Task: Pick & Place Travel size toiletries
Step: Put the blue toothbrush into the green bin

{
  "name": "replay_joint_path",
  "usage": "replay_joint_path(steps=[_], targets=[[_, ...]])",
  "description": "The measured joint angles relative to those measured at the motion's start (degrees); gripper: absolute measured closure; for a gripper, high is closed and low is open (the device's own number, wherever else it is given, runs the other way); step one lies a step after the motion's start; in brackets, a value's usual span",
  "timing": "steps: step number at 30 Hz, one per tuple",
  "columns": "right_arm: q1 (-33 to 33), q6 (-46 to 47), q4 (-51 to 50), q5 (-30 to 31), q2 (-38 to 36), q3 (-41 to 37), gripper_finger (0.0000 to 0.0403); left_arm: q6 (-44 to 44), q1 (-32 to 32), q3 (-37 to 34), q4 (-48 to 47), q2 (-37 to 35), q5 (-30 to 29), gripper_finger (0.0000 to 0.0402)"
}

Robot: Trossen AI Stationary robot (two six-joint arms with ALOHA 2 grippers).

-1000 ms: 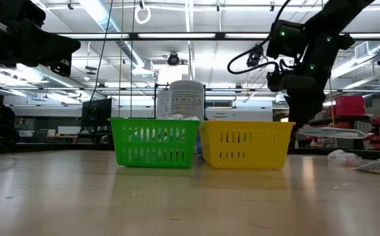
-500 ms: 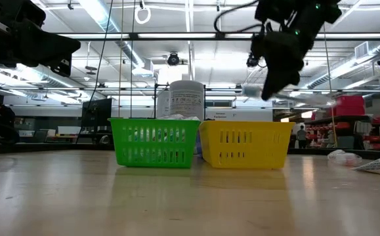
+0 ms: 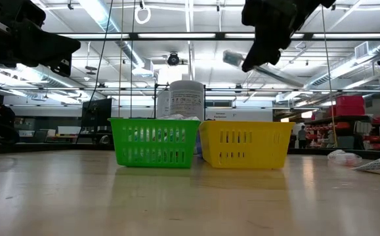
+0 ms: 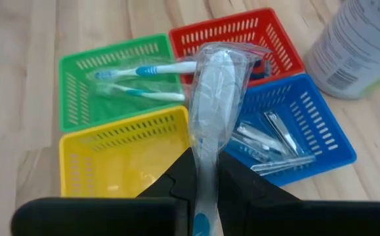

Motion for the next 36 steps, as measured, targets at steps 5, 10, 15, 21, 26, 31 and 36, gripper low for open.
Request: replay_joint_path(steps=[5, 10, 15, 21, 26, 31, 36], targets=[[0.5, -0.6, 1.2, 0.0, 0.0, 0.0, 0.0359, 0.0, 0.0, 0.0, 0.0, 0.0, 0.0, 0.0374], [0.6, -4.0, 0.8, 0.1, 0.3, 3.2, 0.0358, 0.0, 0.0, 0.0, 0.0, 0.0, 0.0, 0.0374], [1.2, -8.7, 0.7, 0.1, 1.9, 8.6, 0.0360, 0.0, 0.0, 0.0, 0.0, 0.0, 0.0, 0.0374], [3.4, -15.9, 0.6, 0.1, 5.5, 13.2, 0.0359, 0.0, 0.0, 0.0, 0.0, 0.0, 0.0, 0.0374], [5.0, -18.3, 0.7, 0.1, 7.6, 14.8, 0.0360, 0.0, 0.0, 0.0, 0.0, 0.0, 0.0, 0.0374], [6.1, -21.7, 0.6, 0.1, 9.1, 16.1, 0.0359, 0.0, 0.0, 0.0, 0.0, 0.0, 0.0, 0.0374], [7.0, -33.0, 1.0, 0.2, 10.0, 16.3, 0.0360, 0.0, 0.0, 0.0, 0.0, 0.0, 0.0, 0.0374]])
